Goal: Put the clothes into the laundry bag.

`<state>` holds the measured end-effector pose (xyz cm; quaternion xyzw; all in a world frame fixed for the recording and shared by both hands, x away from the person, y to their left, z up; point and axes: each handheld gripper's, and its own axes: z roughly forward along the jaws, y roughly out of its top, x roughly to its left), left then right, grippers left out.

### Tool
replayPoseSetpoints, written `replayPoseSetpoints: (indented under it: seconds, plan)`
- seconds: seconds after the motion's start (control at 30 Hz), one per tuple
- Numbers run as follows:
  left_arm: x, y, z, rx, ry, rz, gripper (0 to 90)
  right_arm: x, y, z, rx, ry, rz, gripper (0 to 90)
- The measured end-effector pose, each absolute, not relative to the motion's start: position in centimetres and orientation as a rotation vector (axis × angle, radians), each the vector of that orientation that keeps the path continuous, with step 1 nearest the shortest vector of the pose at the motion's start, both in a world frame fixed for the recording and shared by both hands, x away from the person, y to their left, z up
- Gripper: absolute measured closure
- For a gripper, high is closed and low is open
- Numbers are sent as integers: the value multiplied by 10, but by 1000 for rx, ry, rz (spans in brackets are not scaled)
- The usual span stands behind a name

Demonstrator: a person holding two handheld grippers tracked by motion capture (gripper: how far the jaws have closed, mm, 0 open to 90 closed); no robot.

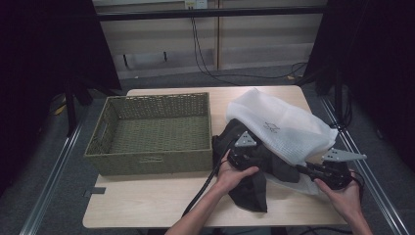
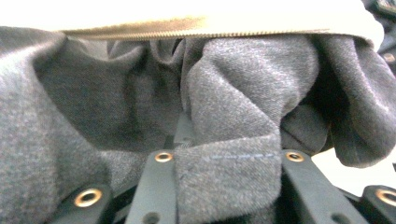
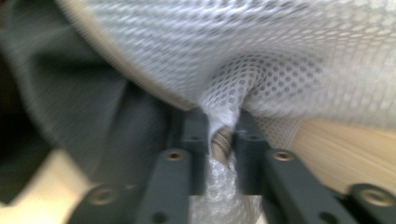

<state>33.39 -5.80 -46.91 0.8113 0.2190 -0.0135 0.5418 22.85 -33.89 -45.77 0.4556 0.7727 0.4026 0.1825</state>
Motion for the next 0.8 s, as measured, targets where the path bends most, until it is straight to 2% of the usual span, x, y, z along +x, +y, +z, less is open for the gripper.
replayPoseSetpoints:
  seconds: [0.13, 0.3, 0.5, 0.63, 0.8]
  plan:
    - [341, -48, -452, 1836, 583, -31, 743, 213, -330, -439, 1254, 2168, 1347, 813]
    - [344, -54, -440, 1858, 594, 43, 744, 205, -313, -425, 1194, 2193, 1414, 810]
    - [347, -82, -469, 1938, 610, 61, 745, 206, -301, -434, 1194, 2239, 1407, 808]
    - [344, -109, -482, 2012, 617, 190, 745, 197, -292, -435, 1164, 2253, 1425, 808]
    - [344, -103, -484, 1981, 605, 110, 728, 196, -296, -440, 1170, 2267, 1380, 794]
